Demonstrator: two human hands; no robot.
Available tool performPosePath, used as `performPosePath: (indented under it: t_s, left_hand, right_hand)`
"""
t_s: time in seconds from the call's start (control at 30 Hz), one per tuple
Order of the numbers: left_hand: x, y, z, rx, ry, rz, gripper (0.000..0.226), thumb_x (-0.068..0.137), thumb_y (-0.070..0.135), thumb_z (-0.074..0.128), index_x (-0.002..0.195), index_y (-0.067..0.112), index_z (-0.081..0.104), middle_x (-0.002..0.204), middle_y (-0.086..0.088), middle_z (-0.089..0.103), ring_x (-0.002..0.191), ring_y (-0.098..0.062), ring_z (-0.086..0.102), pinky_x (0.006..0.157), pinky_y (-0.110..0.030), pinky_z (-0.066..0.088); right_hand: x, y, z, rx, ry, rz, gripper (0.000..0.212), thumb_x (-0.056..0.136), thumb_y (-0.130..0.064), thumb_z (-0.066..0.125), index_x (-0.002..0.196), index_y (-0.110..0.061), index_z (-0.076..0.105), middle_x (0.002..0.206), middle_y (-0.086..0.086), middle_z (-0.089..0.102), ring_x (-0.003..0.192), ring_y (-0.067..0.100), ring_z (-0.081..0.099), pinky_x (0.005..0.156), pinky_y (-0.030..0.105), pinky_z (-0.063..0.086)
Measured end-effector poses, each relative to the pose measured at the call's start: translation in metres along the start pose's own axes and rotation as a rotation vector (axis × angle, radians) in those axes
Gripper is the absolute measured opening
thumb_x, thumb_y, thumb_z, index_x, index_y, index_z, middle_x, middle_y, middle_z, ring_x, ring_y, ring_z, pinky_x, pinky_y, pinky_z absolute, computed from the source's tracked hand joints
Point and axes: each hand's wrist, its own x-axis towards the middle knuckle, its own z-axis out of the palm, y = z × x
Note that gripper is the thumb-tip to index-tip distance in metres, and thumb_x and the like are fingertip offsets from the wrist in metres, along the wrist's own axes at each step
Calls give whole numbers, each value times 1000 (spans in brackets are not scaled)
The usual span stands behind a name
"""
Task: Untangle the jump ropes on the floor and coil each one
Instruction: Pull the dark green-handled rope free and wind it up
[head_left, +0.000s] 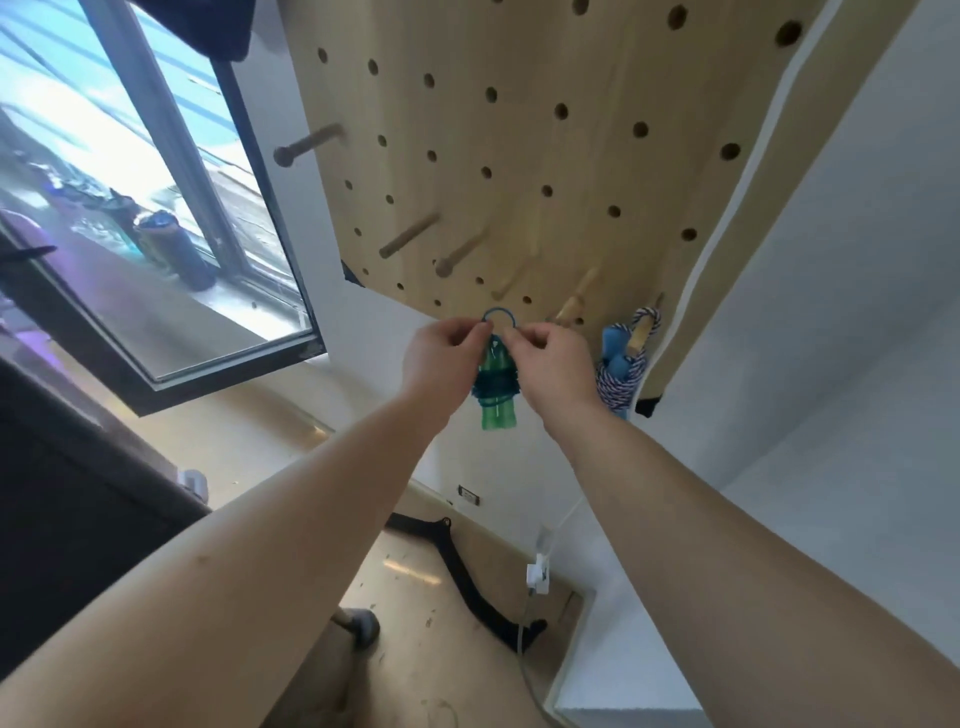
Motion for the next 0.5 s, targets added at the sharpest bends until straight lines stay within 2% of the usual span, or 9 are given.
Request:
performPosePath:
  t_s: [0.1,0.2,0.27,0.37,0.5]
  left_hand:
    - [19,2,2,-41,36,5,20,94,31,64,77,39,71,80,12,73,80,-11,69,75,-31,58]
    - [31,2,4,-78,53,-6,14,94,31,64,87,36,74,84,12,73,81,-7,67,69,-22,51]
    - [39,1,5,-78,53,-9,13,94,31,64,91,33,76,85,10,74,80,-8,66,66,-21,48]
    - [48,2,7,-80,47,-16,14,94,30,64,87,35,75,85,10,74,82,-10,68,70,-25,54]
    - [60,1,8,-93,34,-20,13,94,30,64,96,33,77,90,12,75,89,-8,69,77,-25,56]
  right_hand:
    - [16,-4,14,203,35,111,11,96,-31,66,93,-21,67,84,-10,67,79,9,63,74,26,49]
    - [26,-7,28,330,79,188,15,96,-32,66,83,-26,63,84,-9,66,80,11,64,75,29,52]
    - [30,-7,36,336,103,180,14,99,-31,62,85,-27,63,86,-8,67,84,15,65,78,33,54]
    - [33,-7,44,293,129,113,11,102,-30,54,102,-22,62,94,-6,66,93,18,65,88,39,55]
    - [35,0,48,309,79,34,12,105,-26,47,102,-29,57,99,-11,64,99,15,64,93,40,54]
